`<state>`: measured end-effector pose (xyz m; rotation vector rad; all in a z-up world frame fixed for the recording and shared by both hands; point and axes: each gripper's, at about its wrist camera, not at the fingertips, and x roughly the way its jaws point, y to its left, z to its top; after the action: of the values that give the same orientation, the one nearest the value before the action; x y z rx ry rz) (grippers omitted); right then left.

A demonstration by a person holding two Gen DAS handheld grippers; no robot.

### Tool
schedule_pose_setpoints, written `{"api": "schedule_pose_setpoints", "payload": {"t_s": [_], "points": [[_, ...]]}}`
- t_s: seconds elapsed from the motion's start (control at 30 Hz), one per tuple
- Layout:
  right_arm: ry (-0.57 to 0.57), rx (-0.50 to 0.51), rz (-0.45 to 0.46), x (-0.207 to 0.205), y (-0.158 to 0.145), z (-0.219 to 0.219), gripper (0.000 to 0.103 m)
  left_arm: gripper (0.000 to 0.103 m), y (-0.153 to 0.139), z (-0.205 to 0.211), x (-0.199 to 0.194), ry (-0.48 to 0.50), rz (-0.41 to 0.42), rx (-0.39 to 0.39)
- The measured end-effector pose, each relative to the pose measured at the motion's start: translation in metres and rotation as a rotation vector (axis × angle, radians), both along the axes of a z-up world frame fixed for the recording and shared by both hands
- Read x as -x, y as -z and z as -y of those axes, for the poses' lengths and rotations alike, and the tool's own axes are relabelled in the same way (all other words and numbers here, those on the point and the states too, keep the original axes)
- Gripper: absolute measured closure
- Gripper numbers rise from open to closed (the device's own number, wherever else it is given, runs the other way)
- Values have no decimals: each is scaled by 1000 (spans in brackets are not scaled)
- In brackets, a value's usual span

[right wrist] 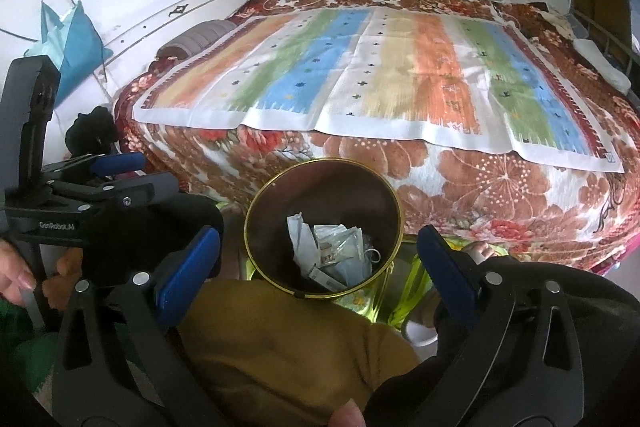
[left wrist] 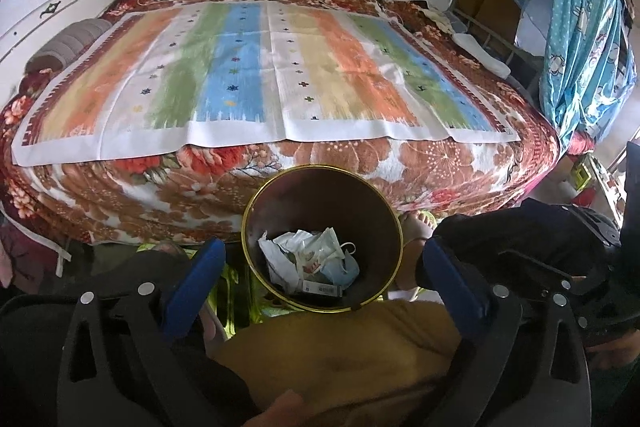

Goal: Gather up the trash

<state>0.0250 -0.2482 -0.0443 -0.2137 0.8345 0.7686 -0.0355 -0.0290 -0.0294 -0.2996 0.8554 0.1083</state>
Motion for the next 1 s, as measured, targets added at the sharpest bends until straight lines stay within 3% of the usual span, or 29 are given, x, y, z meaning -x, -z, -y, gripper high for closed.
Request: {"api": "schedule_pose_setpoints", "payload": {"t_s": [1.0], "points": [[-40,-15,-19,-2,5,-7,9,6,6,2,-2,4,-12,41]]}}
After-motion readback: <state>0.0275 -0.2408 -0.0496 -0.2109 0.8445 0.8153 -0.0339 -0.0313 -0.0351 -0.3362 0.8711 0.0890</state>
